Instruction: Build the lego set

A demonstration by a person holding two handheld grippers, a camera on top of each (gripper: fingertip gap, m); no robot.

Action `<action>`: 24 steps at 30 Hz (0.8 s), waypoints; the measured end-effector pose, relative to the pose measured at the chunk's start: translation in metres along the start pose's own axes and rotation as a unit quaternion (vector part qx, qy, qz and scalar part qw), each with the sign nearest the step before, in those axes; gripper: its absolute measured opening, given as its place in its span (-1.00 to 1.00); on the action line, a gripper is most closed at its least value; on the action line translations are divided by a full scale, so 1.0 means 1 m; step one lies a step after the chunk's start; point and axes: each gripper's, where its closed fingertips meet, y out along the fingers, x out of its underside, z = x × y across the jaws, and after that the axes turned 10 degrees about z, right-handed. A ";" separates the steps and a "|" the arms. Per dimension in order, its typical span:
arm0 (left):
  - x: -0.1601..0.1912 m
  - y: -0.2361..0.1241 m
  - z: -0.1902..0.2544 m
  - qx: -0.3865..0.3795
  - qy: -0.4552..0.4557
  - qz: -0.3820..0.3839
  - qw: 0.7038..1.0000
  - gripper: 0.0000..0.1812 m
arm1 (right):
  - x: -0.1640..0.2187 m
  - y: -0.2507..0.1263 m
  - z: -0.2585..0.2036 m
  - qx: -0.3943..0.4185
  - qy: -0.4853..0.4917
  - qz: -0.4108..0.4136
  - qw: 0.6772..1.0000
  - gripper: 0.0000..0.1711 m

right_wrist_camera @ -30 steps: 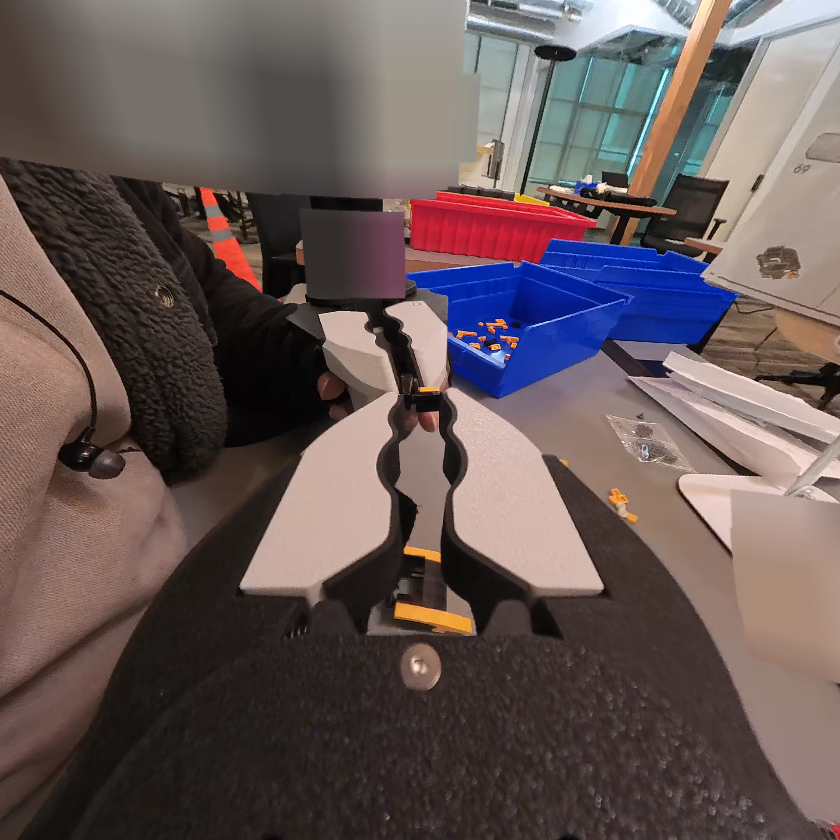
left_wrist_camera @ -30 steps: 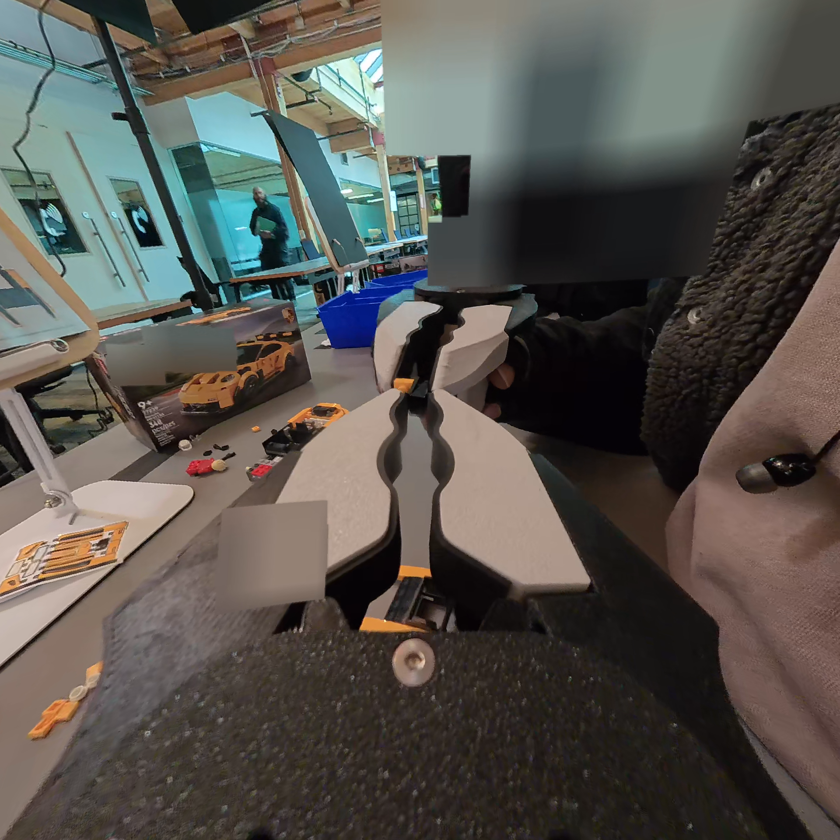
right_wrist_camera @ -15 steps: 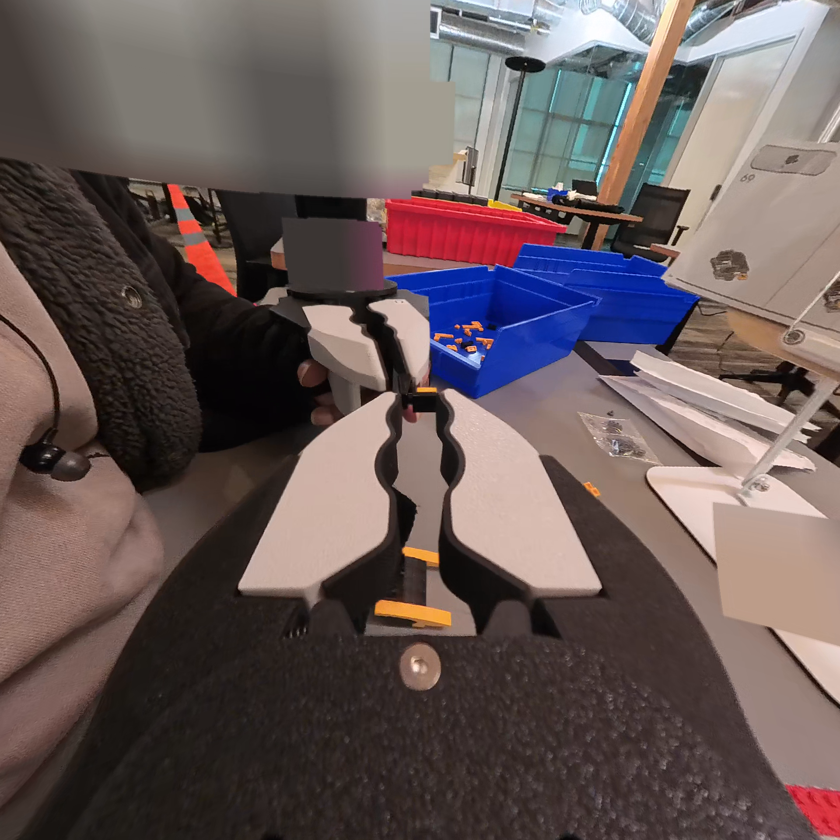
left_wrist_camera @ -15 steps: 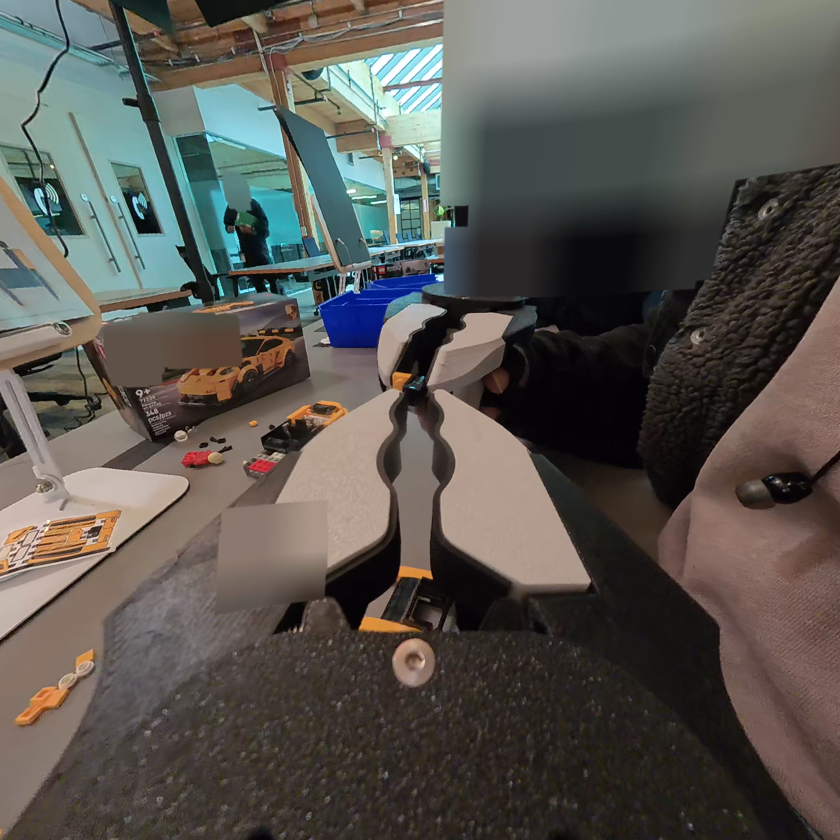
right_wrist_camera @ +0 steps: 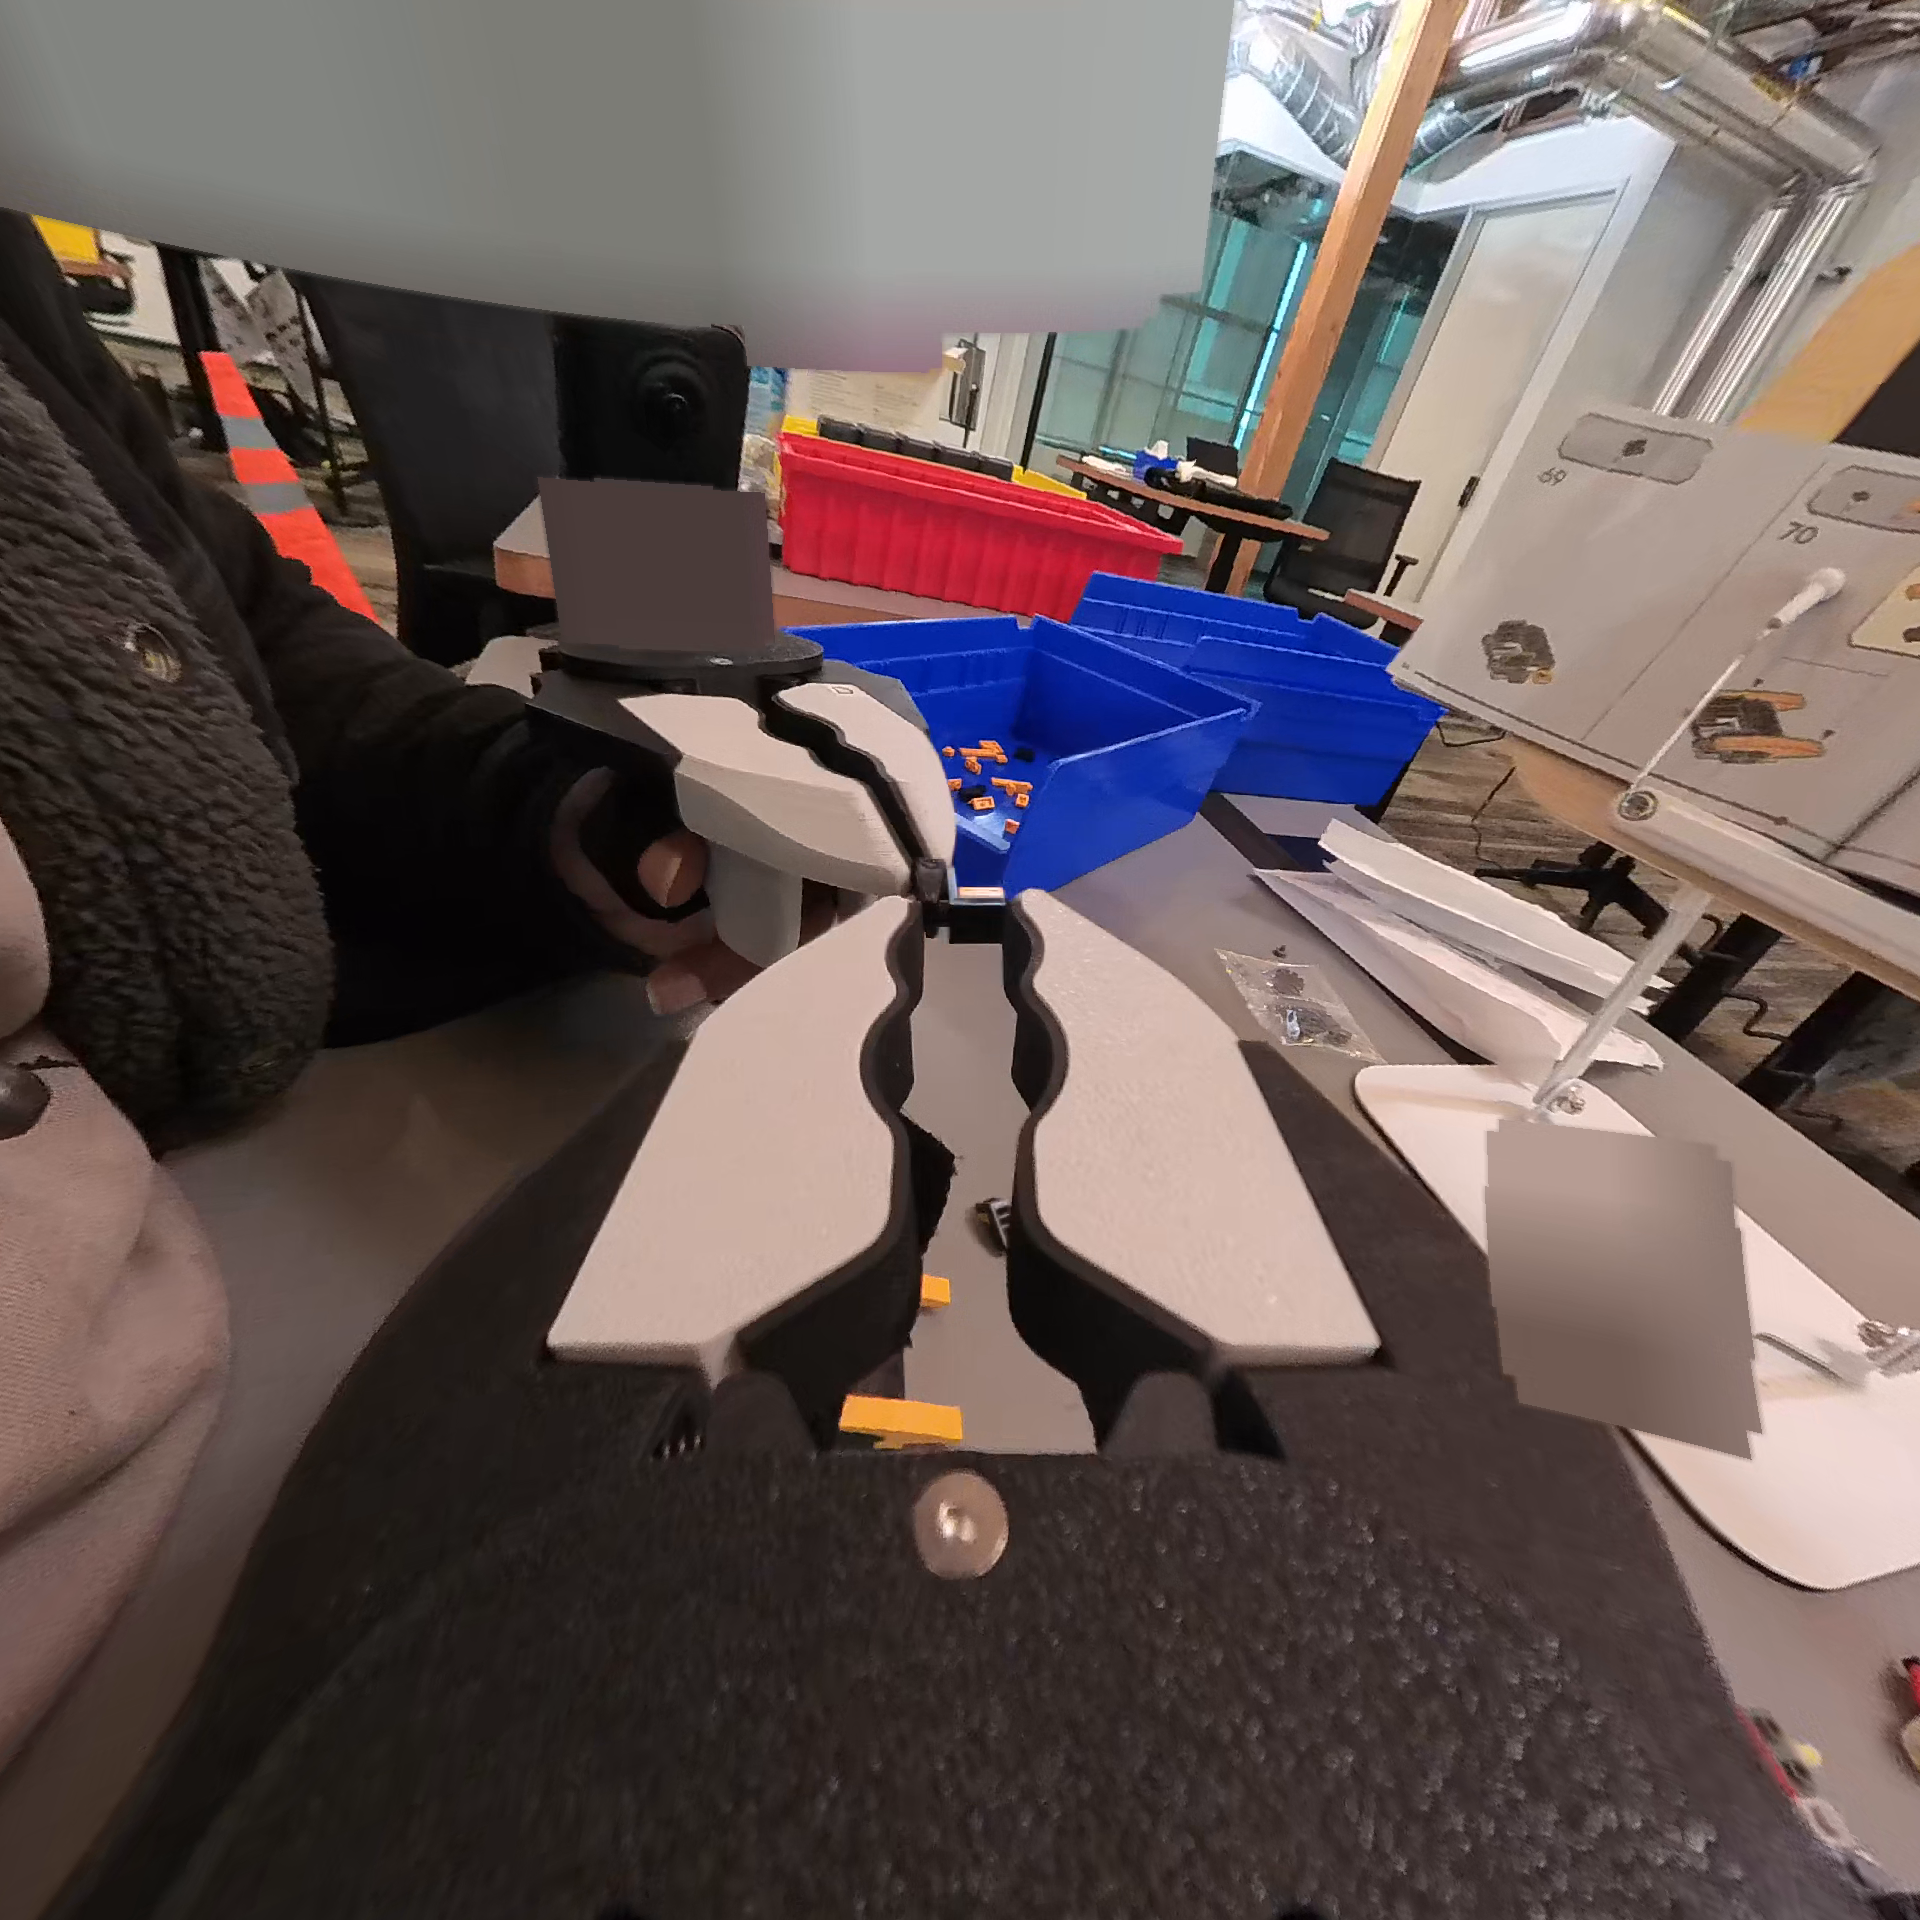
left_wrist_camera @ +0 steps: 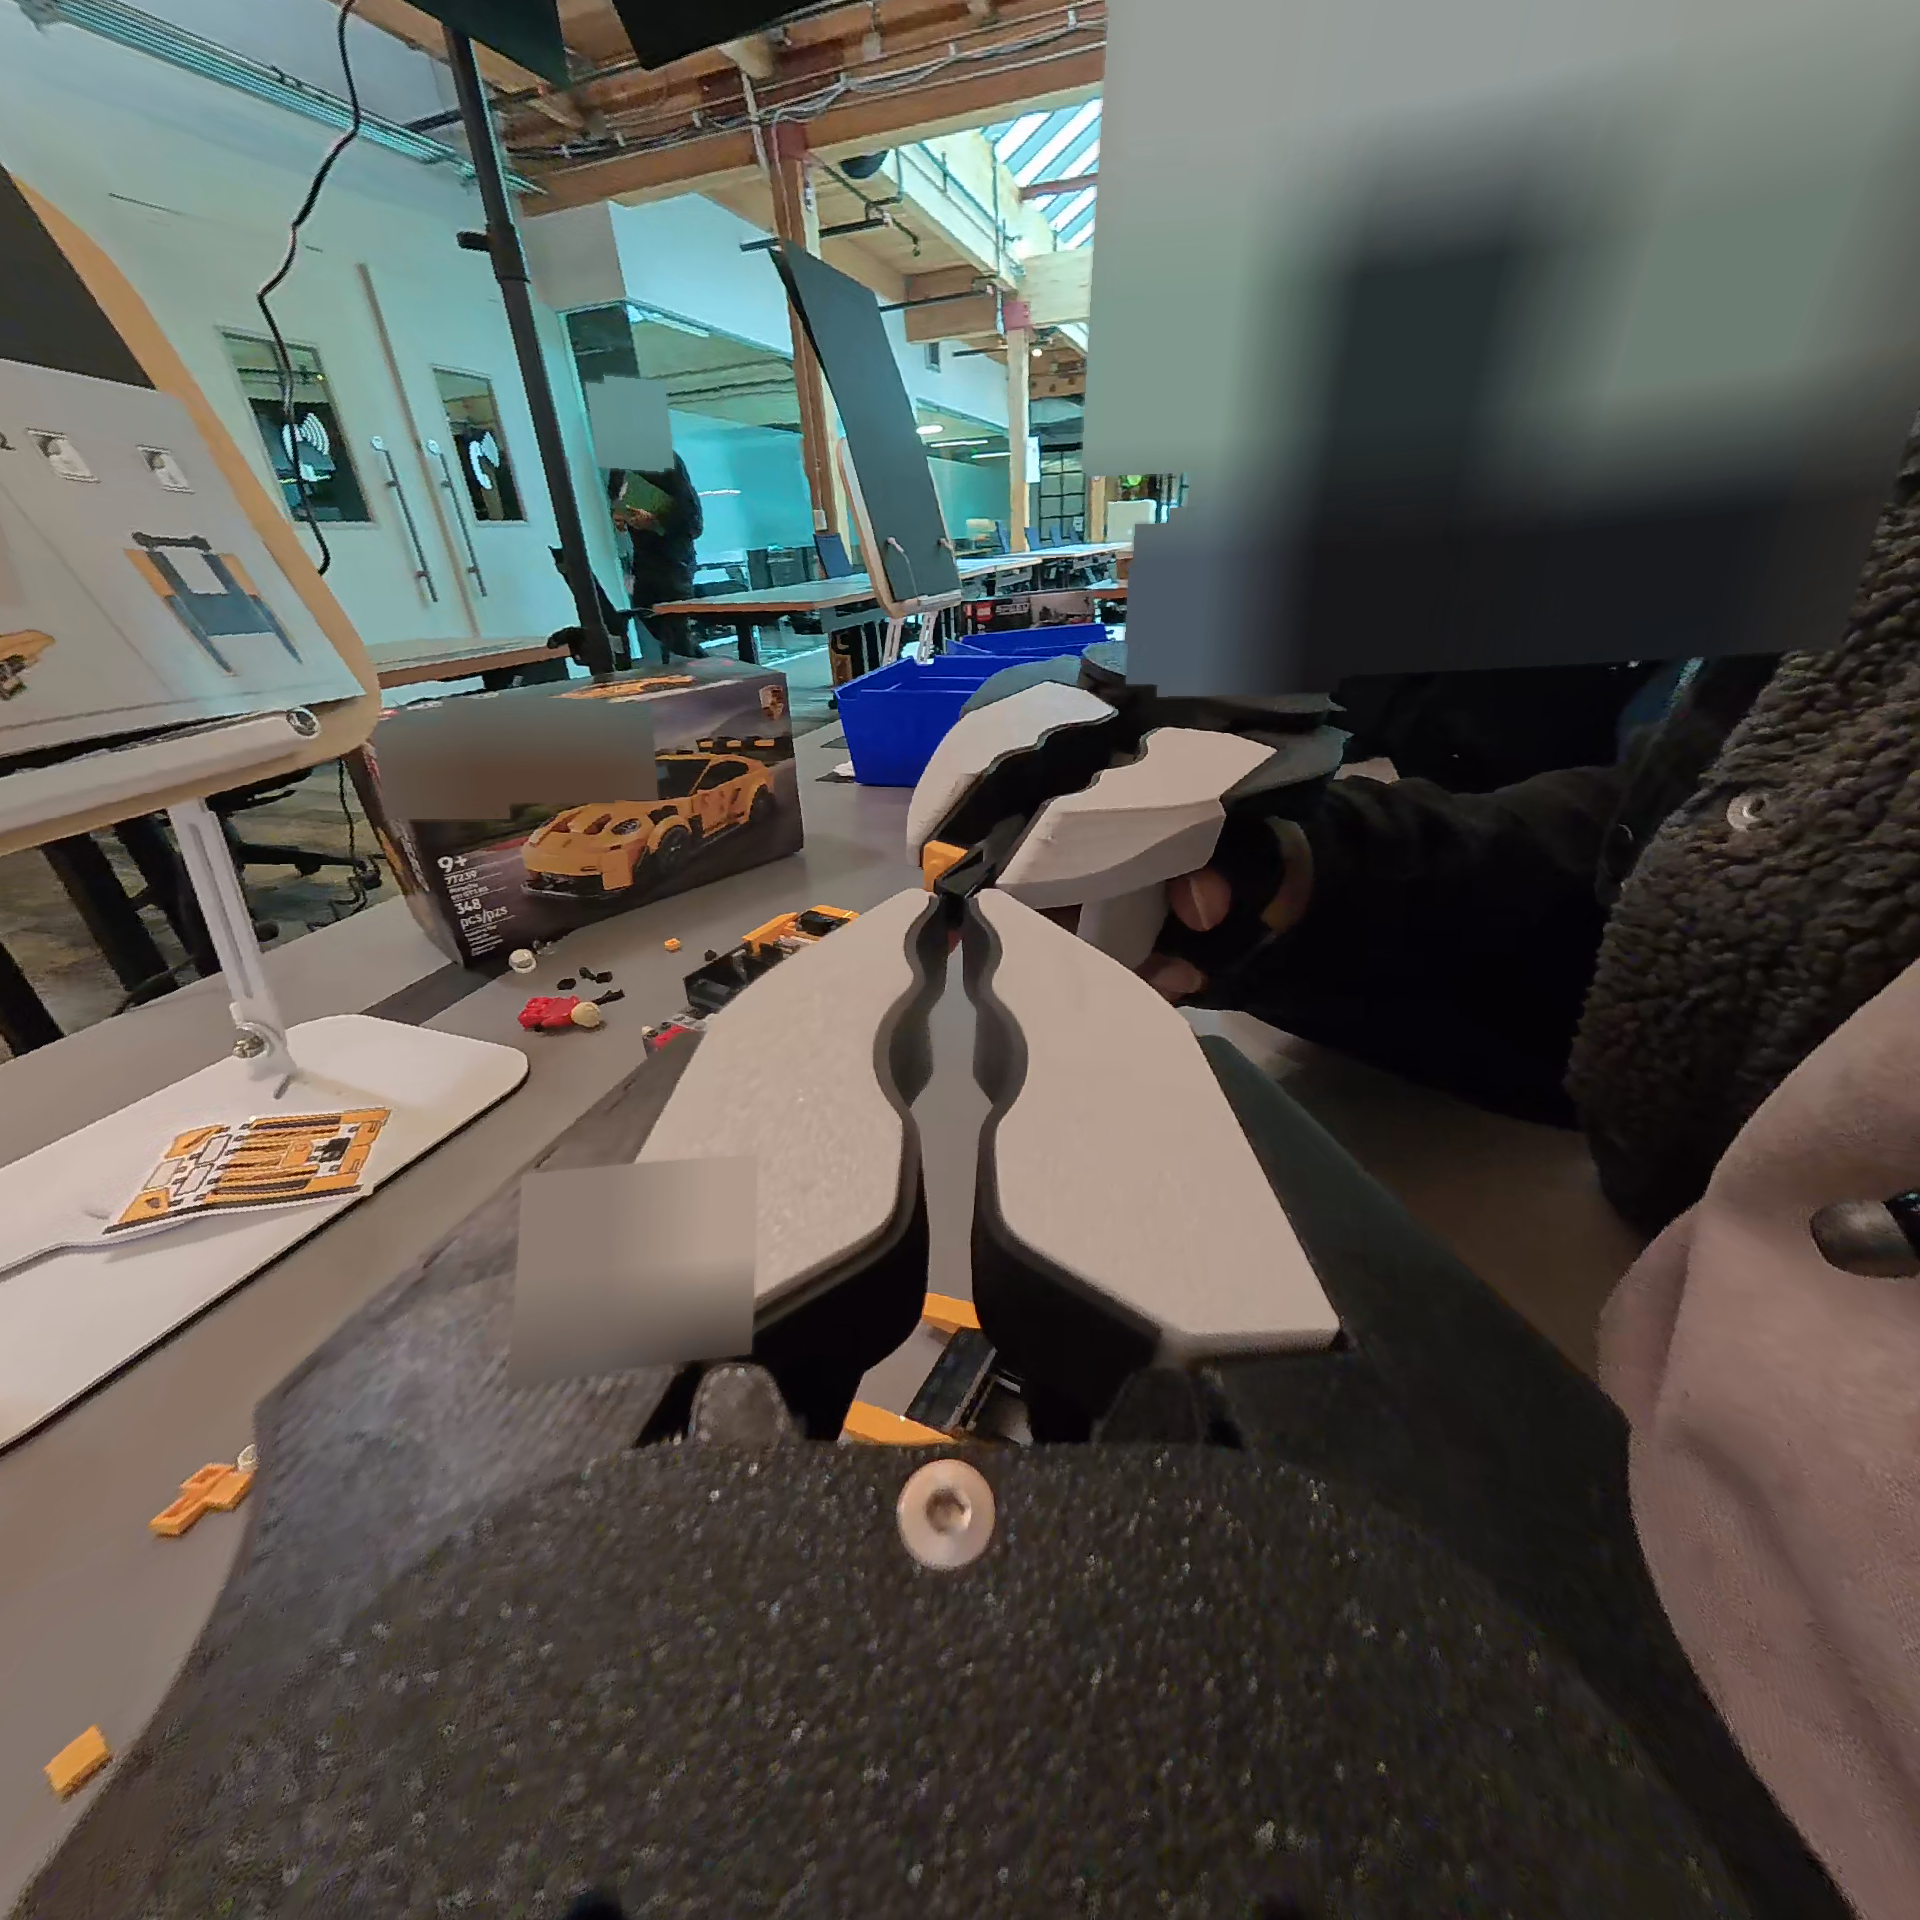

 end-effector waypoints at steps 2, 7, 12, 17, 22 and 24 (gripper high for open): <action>0.000 0.000 -0.001 -0.010 0.000 0.003 1.000 -0.97 | 0.000 0.001 0.001 0.009 -0.011 -0.001 1.000 -0.83; -0.004 0.001 -0.003 -0.030 -0.010 0.021 0.999 -0.98 | -0.004 0.003 0.002 0.033 -0.038 0.004 0.999 -0.83; -0.005 0.001 -0.006 -0.048 -0.041 0.040 0.997 -0.99 | -0.006 0.005 0.003 0.055 -0.059 0.001 0.997 -0.83; -0.003 0.000 -0.010 -0.068 -0.077 0.047 0.994 -0.99 | -0.004 0.006 0.006 0.079 -0.066 -0.010 0.995 -0.82; 0.001 0.002 -0.009 -0.074 -0.094 0.040 0.992 -0.99 | 0.002 0.006 0.010 0.088 -0.053 -0.020 0.994 -0.79; 0.001 0.002 -0.010 -0.076 -0.096 0.039 0.992 -0.99 | 0.002 0.006 0.010 0.089 -0.053 -0.019 0.994 -0.80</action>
